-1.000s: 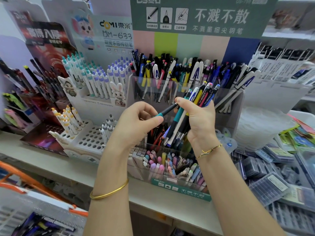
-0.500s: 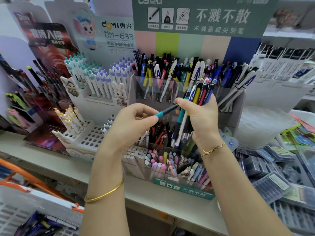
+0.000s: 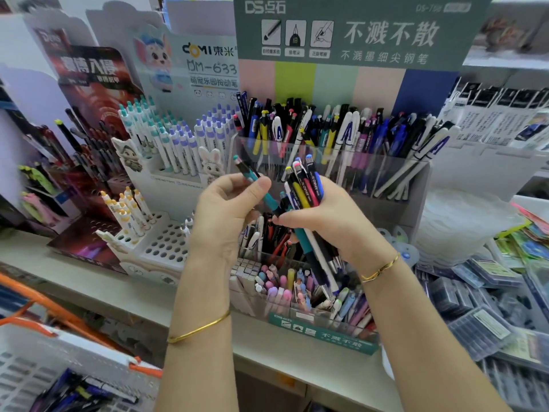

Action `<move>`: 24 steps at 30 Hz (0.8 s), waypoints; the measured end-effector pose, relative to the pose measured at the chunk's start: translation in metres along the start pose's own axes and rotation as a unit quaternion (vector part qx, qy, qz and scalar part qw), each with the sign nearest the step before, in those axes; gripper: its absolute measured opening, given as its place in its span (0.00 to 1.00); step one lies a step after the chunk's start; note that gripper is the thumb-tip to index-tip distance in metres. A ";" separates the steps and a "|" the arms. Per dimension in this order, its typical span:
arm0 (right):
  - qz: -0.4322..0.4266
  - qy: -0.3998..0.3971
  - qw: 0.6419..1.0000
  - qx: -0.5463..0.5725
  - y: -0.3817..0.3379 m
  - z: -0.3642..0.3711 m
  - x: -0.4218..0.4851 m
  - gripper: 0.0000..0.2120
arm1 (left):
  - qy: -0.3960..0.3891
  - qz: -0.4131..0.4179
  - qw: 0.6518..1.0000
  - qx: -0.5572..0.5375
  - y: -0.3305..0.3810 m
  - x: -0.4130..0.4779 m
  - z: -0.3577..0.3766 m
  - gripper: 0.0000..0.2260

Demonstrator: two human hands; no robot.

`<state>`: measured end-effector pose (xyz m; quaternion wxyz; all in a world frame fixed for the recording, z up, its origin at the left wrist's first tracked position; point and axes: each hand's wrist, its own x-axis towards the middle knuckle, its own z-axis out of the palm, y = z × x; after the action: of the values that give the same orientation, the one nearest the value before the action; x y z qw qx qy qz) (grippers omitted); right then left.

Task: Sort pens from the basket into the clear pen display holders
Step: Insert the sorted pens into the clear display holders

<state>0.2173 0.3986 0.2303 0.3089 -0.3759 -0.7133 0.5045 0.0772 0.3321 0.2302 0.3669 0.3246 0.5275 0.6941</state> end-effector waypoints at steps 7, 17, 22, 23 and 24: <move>0.020 -0.026 0.989 0.147 -0.002 -0.006 0.002 0.14 | 0.012 -0.018 0.999 0.037 -0.017 0.005 0.005 0.07; 0.017 0.019 0.977 0.211 0.010 0.009 0.012 0.11 | 0.055 -0.082 0.991 -0.091 -0.028 -0.001 0.039 0.05; 0.023 0.026 0.984 0.173 0.009 0.006 0.019 0.12 | -0.041 -0.111 0.990 -0.072 -0.044 0.008 0.037 0.23; 0.021 0.031 0.986 0.162 0.008 0.005 0.020 0.12 | -0.076 -0.117 0.989 -0.056 -0.045 0.007 0.036 0.29; 0.020 0.035 0.988 0.148 0.007 0.004 0.022 0.11 | -0.105 -0.120 0.987 -0.033 -0.044 0.006 0.035 0.34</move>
<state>0.2039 0.4163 0.2232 0.3759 -0.3579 -0.6114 0.5973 0.1109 0.3620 0.1958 0.5111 0.3178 0.4977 0.6245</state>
